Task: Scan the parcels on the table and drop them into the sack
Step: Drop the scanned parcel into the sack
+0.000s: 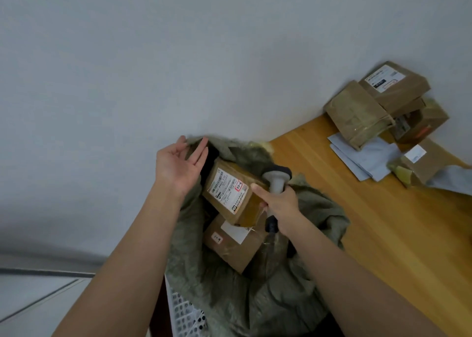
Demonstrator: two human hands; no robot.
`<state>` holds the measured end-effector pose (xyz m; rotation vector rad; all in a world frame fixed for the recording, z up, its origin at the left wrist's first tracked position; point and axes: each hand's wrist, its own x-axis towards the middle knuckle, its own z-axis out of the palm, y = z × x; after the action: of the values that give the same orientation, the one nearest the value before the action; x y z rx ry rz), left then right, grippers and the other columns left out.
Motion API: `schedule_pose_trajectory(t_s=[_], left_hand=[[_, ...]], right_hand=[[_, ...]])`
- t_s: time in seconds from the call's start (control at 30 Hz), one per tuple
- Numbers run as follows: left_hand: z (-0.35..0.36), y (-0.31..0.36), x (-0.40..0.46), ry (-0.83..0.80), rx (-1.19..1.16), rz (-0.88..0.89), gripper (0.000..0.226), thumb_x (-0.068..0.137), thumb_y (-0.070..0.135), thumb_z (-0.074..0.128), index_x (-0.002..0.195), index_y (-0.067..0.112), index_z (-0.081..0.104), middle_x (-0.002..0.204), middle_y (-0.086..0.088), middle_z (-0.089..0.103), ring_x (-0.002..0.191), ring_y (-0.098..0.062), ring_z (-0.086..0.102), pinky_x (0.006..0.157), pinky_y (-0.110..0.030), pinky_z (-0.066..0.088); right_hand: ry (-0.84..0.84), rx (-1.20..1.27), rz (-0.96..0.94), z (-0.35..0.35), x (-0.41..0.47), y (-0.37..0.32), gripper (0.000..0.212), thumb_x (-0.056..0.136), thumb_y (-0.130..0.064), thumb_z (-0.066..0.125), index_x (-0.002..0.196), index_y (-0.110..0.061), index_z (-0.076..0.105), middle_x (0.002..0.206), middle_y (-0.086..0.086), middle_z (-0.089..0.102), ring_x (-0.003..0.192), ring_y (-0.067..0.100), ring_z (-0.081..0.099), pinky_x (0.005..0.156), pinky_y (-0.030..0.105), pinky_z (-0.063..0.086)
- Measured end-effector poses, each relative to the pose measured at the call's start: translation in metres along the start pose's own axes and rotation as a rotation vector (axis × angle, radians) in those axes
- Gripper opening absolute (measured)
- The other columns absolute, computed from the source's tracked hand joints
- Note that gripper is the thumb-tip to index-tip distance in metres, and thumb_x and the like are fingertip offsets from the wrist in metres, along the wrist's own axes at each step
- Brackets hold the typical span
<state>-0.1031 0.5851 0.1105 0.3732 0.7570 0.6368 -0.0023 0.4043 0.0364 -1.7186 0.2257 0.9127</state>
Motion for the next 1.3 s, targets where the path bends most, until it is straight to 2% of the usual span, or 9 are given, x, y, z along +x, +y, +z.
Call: schedule_pose_trajectory(t_s=[0.2, 0.33, 0.47, 0.57, 0.73, 0.87, 0.97, 1.1, 1.3], left_hand=[[-0.028, -0.029, -0.005, 0.199, 0.360, 0.099, 0.077, 0.091, -0.013, 0.038, 0.150, 0.036, 0.027, 0.133, -0.009, 0.049, 0.096, -0.024, 0.068, 0.089, -0.035, 0.053], [-0.066, -0.065, -0.008, 0.645, 0.897, 0.292, 0.088, 0.083, 0.008, 0.072, 0.151, 0.025, 0.018, 0.135, -0.018, 0.046, 0.112, -0.029, 0.056, 0.095, -0.039, 0.047], [-0.115, -0.090, -0.006, 0.967, 1.333, 0.136, 0.106, 0.067, 0.037, 0.085, 0.147, 0.014, 0.020, 0.144, -0.021, 0.025, 0.129, -0.040, 0.029, 0.105, -0.054, 0.030], [-0.157, -0.091, -0.004, 0.900, 1.480, -0.141, 0.075, 0.078, 0.050, 0.071, 0.135, 0.010, 0.043, 0.140, -0.021, 0.034, 0.129, -0.039, 0.033, 0.105, -0.048, 0.034], [-0.157, -0.087, -0.005, 0.747, 1.146, 0.110, 0.039, 0.095, 0.001, 0.044, 0.133, -0.005, 0.049, 0.122, -0.027, 0.056, 0.106, -0.035, 0.053, 0.087, -0.037, 0.042], [-0.102, -0.063, -0.004, 0.775, 0.913, 0.404, 0.042, 0.102, 0.012, 0.033, 0.140, -0.002, 0.043, 0.141, -0.021, 0.048, 0.127, -0.035, 0.048, 0.107, -0.037, 0.038], [-0.080, -0.043, -0.003, 0.756, 0.881, 0.580, 0.036, 0.102, 0.012, 0.030, 0.124, -0.005, 0.053, 0.127, -0.021, 0.056, 0.117, -0.032, 0.053, 0.095, -0.031, 0.039], [-0.106, -0.036, -0.009, 0.890, 0.978, 0.462, 0.039, 0.103, 0.017, 0.033, 0.128, -0.006, 0.051, 0.133, -0.024, 0.053, 0.121, -0.037, 0.051, 0.097, -0.039, 0.041], [-0.116, -0.030, -0.016, 0.908, 0.937, 0.495, 0.039, 0.104, 0.017, 0.031, 0.128, -0.006, 0.051, 0.134, -0.024, 0.052, 0.121, -0.036, 0.051, 0.099, -0.037, 0.040]], right_hand=[[0.301, -0.262, -0.103, -0.070, 0.013, 0.019, 0.075, 0.075, -0.022, 0.084, 0.137, -0.013, 0.043, 0.131, 0.012, 0.052, 0.104, 0.031, 0.060, 0.085, 0.047, 0.055], [0.414, -0.385, -0.071, -0.110, 0.015, 0.038, 0.073, 0.077, -0.015, 0.080, 0.137, -0.006, 0.041, 0.147, 0.014, 0.031, 0.121, 0.038, 0.046, 0.093, 0.050, 0.048], [0.357, -0.274, 0.050, -0.132, 0.016, 0.060, 0.073, 0.077, -0.015, 0.081, 0.138, -0.006, 0.041, 0.123, 0.016, 0.056, 0.106, 0.036, 0.060, 0.090, 0.051, 0.053], [0.305, -0.137, 0.128, -0.139, 0.015, 0.062, 0.061, 0.084, -0.008, 0.073, 0.136, -0.006, 0.041, 0.102, 0.016, 0.058, 0.085, 0.030, 0.063, 0.073, 0.047, 0.056], [0.197, -0.012, 0.044, -0.140, -0.002, 0.011, 0.034, 0.089, -0.001, 0.064, 0.119, -0.007, 0.049, 0.082, 0.016, 0.053, 0.057, 0.020, 0.050, 0.049, 0.032, 0.041], [0.179, 0.124, -0.079, -0.145, -0.026, -0.019, 0.034, 0.090, -0.001, 0.063, 0.116, -0.016, 0.046, 0.075, 0.012, 0.050, 0.057, 0.020, 0.047, 0.055, 0.035, 0.039], [0.095, 0.110, -0.098, -0.138, -0.044, -0.019, 0.028, 0.088, 0.000, 0.062, 0.106, -0.016, 0.048, 0.073, 0.010, 0.047, 0.056, 0.019, 0.044, 0.056, 0.036, 0.039], [-0.195, 0.225, -0.024, -0.124, -0.062, -0.001, 0.025, 0.087, 0.006, 0.059, 0.099, -0.015, 0.054, 0.068, 0.006, 0.052, 0.050, 0.014, 0.049, 0.049, 0.027, 0.044], [0.209, 0.703, 0.137, -0.169, -0.030, -0.009, 0.010, 0.089, -0.003, 0.057, 0.092, -0.012, 0.054, 0.067, 0.001, 0.047, 0.052, 0.009, 0.045, 0.041, 0.020, 0.043]])
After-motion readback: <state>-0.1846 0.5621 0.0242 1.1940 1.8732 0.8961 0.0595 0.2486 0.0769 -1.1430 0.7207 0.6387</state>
